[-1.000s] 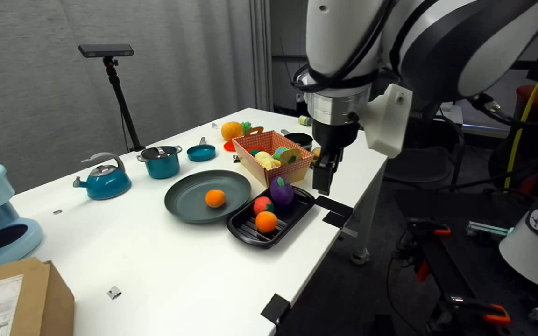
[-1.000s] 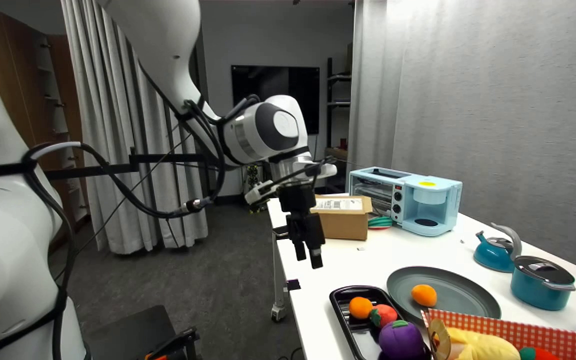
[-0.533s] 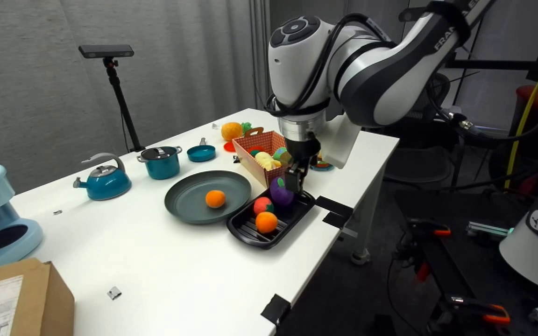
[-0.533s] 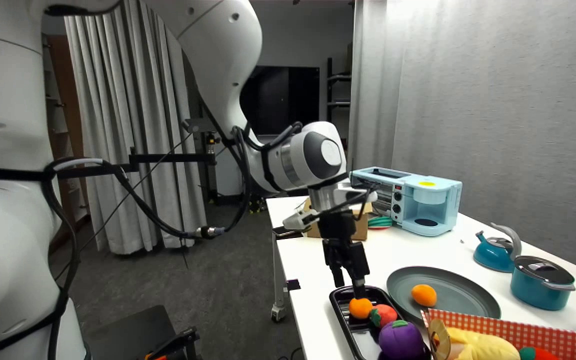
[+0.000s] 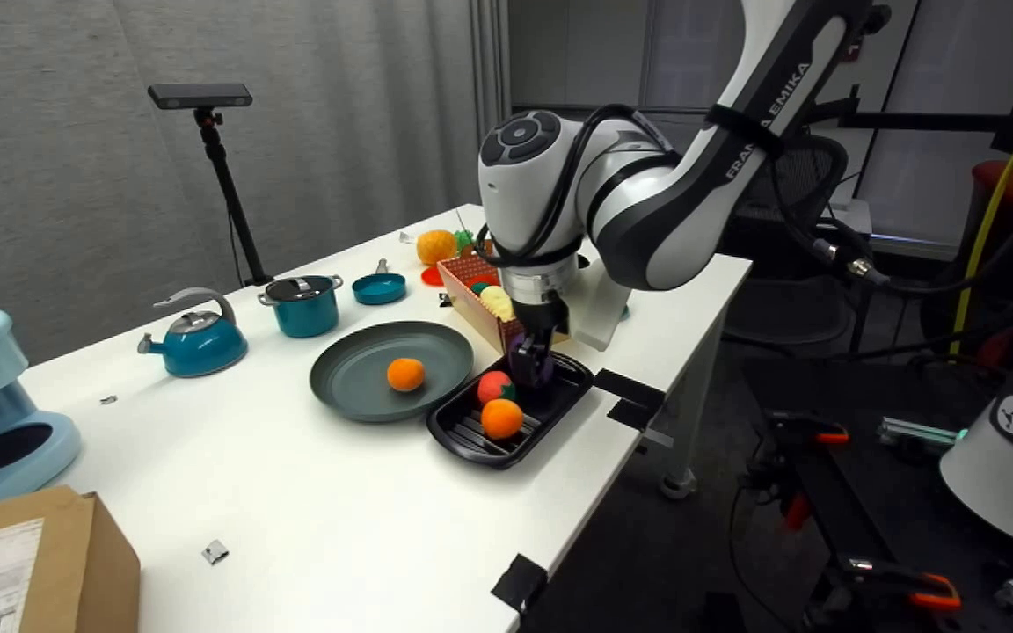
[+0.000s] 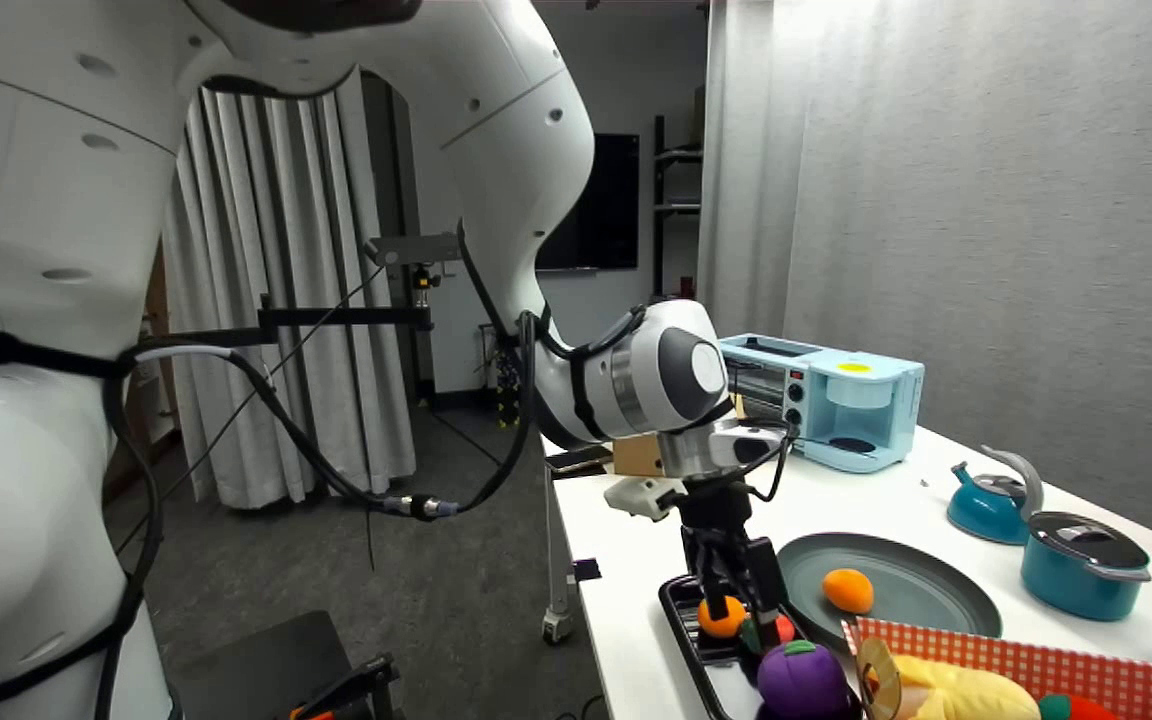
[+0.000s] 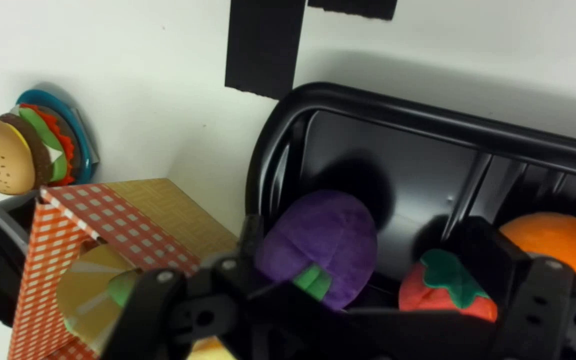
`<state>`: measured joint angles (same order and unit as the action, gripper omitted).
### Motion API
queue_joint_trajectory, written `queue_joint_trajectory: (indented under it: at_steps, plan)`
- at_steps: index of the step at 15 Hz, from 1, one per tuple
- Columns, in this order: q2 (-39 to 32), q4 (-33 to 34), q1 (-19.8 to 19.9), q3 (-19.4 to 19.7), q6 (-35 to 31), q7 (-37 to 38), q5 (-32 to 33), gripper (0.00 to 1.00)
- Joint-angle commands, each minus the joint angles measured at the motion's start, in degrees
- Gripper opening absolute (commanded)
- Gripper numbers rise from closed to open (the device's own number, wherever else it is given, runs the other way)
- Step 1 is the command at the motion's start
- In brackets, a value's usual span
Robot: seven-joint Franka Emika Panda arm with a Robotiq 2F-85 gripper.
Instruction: Move the purple and orange object one after the other from the black plate to the gray plate
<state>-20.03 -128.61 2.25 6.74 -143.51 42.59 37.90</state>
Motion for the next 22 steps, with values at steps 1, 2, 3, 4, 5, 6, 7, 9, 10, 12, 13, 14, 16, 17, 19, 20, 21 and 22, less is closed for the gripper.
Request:
queue_joint_trajectory:
  at_steps: [1, 2, 3, 4, 5, 6, 7, 9, 10, 12, 13, 14, 16, 17, 19, 20, 21, 22]
  plan:
    - [-5.21, 5.13, -2.77, 3.66, -3.03, 1.63, 1.54, 1.0]
    - [-6.18, 6.34, -3.06, 4.36, -3.54, 1.35, 1.2, 1.0]
    - [-7.01, 7.37, -3.37, 5.04, -3.99, 1.16, 0.93, 1.0]
    - [-7.77, 8.4, -3.65, 5.77, -4.39, 1.11, 0.85, 1.0]
    - [-8.44, 9.28, -4.0, 6.49, -4.67, 1.23, 0.92, 1.0]
    - [-8.94, 10.03, -4.32, 7.2, -4.56, 1.46, 0.91, 1.0]
    - [-9.43, 10.5, -4.38, 7.63, -4.52, 1.25, 0.53, 1.0]
    - [-10.15, 11.1, -4.55, 8.31, -4.45, 1.16, 0.12, 1.0]
    - [-10.41, 11.14, -4.6, 8.5, -4.34, 1.17, -0.12, 1.0]
    - [-10.85, 11.02, -4.6, 8.54, -4.03, 1.06, -0.72, 1.0]
    - [-11.04, 10.92, -4.75, 8.7, -3.82, 1.27, -0.78, 1.0]
    - [-11.18, 10.64, -4.73, 8.73, -3.61, 1.31, -1.02, 0.99]
    - [-11.37, 10.0, -4.78, 8.78, -3.31, 1.38, -1.41, 0.98]
    - [-11.53, 9.72, -4.8, 8.8, -3.3, 1.34, -1.61, 0.97]
    - [-11.86, 9.46, -4.87, 9.0, -3.3, 1.4, -1.68, 0.91]
    - [-11.95, 9.43, -4.77, 8.95, -3.25, 1.3, -1.94, 0.72]
    - [-11.93, 9.35, -4.91, 9.03, -3.29, 1.28, -1.86, 0.68]
    - [-11.93, 9.33, -5.02, 9.03, -3.23, 1.39, -1.94, 0.58]
